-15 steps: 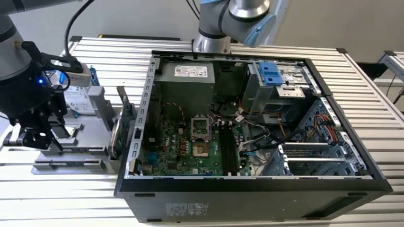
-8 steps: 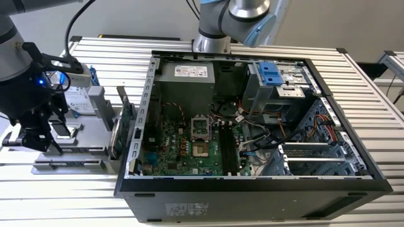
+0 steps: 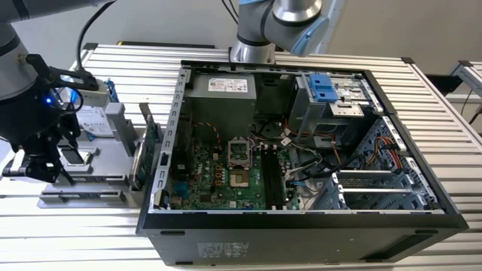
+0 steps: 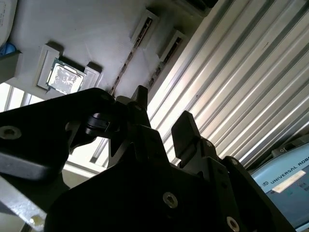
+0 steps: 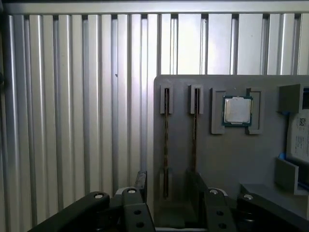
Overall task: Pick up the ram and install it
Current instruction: 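Pick up the ram and move it above insertion slot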
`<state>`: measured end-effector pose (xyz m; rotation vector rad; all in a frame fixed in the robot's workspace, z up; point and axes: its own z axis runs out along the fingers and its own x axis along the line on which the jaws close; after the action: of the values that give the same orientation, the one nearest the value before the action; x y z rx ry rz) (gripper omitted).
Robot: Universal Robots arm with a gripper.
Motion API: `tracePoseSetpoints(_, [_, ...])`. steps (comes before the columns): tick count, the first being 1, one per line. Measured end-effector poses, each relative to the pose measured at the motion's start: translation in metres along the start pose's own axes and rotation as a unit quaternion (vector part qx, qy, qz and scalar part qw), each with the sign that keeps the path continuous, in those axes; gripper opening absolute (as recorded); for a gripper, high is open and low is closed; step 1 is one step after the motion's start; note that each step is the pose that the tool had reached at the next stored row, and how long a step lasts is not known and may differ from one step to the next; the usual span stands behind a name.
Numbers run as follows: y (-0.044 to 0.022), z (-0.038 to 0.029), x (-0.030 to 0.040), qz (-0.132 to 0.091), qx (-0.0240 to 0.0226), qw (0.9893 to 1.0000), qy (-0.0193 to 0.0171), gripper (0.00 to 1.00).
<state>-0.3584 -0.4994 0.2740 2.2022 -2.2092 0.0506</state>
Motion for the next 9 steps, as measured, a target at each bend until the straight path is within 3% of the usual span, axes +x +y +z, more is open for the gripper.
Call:
tracePoseSetpoints(5, [0.0048,0.0053,-0.0003,-0.003,0.0043,1.0000,-0.0001,1.00])
tracePoseSetpoints(9, [0.0061,0.0093,-0.0003,-0.007,0.0050,1.0000,0.0000,1.00])
